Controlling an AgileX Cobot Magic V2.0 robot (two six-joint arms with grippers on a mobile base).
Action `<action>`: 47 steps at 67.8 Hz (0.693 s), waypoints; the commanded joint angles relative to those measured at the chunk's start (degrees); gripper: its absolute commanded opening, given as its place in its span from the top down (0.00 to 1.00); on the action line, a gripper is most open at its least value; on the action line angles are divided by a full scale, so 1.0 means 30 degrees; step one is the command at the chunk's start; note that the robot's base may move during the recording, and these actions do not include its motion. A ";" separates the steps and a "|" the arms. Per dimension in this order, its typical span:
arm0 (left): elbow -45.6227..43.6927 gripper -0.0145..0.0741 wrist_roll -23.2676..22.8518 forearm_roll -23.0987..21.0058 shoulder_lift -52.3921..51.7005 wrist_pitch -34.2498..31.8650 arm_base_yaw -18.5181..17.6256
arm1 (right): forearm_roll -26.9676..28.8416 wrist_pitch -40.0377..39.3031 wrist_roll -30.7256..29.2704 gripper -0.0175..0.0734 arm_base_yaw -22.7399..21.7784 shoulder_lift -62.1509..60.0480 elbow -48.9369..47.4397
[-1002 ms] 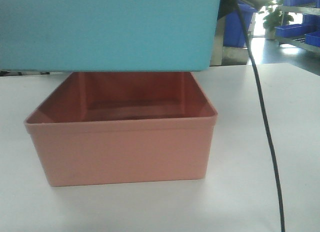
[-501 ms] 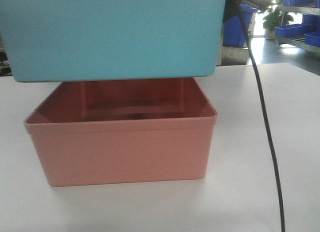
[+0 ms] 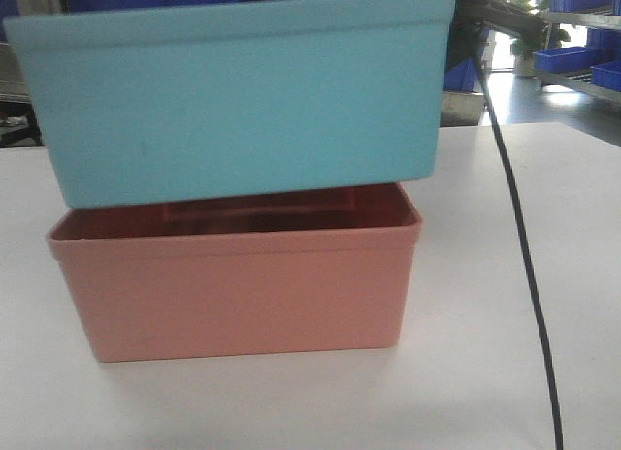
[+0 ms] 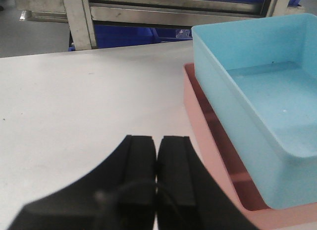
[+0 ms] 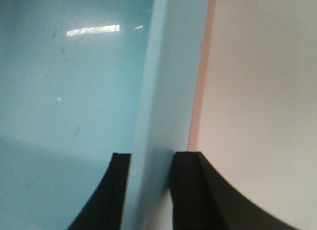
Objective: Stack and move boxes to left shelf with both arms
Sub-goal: 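Carry the blue bin over the pink bin and lower it inside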
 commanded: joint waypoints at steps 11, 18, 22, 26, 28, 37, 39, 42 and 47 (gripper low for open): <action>-0.0564 0.85 -0.0069 0.0213 0.0017 -0.1237 -0.0153 | 0.2429 -0.2633 0.0203 0.75 -0.0064 -0.1326 0.0596; -0.0564 0.85 -0.0069 0.0213 0.0017 -0.1237 -0.0153 | 0.2389 -0.3016 0.0203 0.75 -0.0064 -0.1233 0.0640; -0.0564 0.85 -0.0069 0.0213 0.0017 -0.1237 -0.0153 | 0.2388 -0.3325 0.0203 0.75 -0.0064 -0.1134 0.0640; -0.0564 0.84 -0.0069 0.0213 0.0017 -0.1237 -0.0153 | 0.2366 -0.3497 0.0185 0.75 -0.0064 -0.0987 0.0640; -0.0564 0.85 -0.0069 0.0213 0.0017 -0.1237 -0.0153 | 0.2331 -0.3541 0.0185 0.75 -0.0064 -0.0924 0.0640; -0.0564 0.85 -0.0069 0.0213 0.0017 -0.1237 -0.0153 | 0.2314 -0.3608 -0.0194 0.75 -0.0064 -0.0457 0.0640; -0.0564 0.85 -0.0069 0.0213 0.0017 -0.1237 -0.0153 | 0.2314 -0.3608 -0.0354 0.75 -0.0064 -0.0365 0.0640; -0.0564 0.85 -0.0069 0.0213 0.0017 -0.1237 -0.0153 | 0.2297 -0.3534 -0.0809 0.75 -0.0064 -0.0162 0.0640; -0.0564 0.85 -0.0069 0.0213 0.0017 -0.1237 -0.0153 | 0.2297 -0.3519 -0.1583 0.75 -0.0064 0.0085 0.0640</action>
